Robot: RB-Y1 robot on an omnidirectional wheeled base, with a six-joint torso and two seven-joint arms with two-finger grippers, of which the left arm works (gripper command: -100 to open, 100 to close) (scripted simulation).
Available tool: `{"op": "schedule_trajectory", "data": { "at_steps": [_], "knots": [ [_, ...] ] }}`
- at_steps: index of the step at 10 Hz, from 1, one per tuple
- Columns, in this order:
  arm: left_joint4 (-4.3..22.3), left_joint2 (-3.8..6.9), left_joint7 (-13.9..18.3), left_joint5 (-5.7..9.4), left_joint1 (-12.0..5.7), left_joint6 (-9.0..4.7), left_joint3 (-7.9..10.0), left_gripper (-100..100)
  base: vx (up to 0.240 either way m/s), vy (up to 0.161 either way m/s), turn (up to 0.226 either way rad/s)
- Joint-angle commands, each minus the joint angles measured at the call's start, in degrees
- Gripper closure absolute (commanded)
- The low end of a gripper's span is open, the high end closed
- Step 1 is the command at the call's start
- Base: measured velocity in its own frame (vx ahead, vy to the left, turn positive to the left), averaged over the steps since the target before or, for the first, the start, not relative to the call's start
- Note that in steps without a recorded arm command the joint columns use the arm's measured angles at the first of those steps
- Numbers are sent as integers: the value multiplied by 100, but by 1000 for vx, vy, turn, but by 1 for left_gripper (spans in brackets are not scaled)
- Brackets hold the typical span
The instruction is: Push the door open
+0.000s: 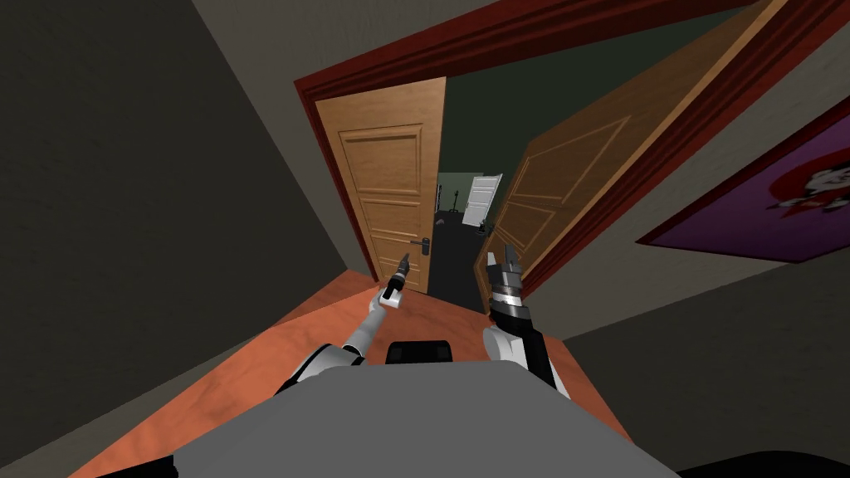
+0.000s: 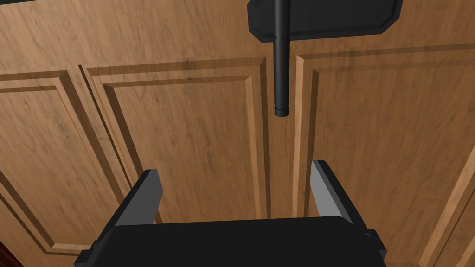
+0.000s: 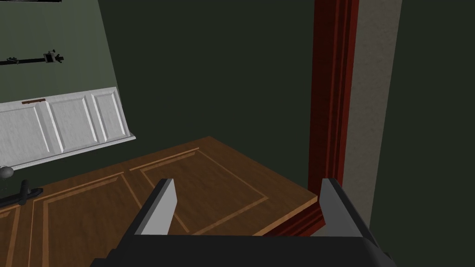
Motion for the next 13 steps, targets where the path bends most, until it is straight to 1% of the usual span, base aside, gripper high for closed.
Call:
{"op": "schedule_trajectory", "data": {
  "at_steps": [1,2,3,4,6,7,8,10,11,12,13],
  "knots": [
    [244,-22,32,-15,-133,-3,-14,-100,94,24,-16],
    [353,-45,42,-24,-196,4,-20,-100,87,13,-8],
    [570,-92,61,-42,-321,18,-31,-100,110,16,-15],
    [679,-115,71,-51,-384,25,-37,-100,108,29,-13],
    [841,-156,86,-64,-477,36,-45,-100,97,30,-7],
    [992,-196,100,-77,-564,45,-53,-100,87,28,-8],
    [992,-196,100,-77,-564,45,-53,-100,65,38,-5],
    [1207,-260,120,-94,-688,59,-65,-100,65,42,-10],
    [1120,-237,113,-90,-637,59,-65,-100,34,16,-4],
    [1137,-77,111,-86,-644,58,-49,-100,109,-30,-35],
    [1140,-49,110,-85,-645,57,-45,-100,151,-57,-12]
  ]
}}
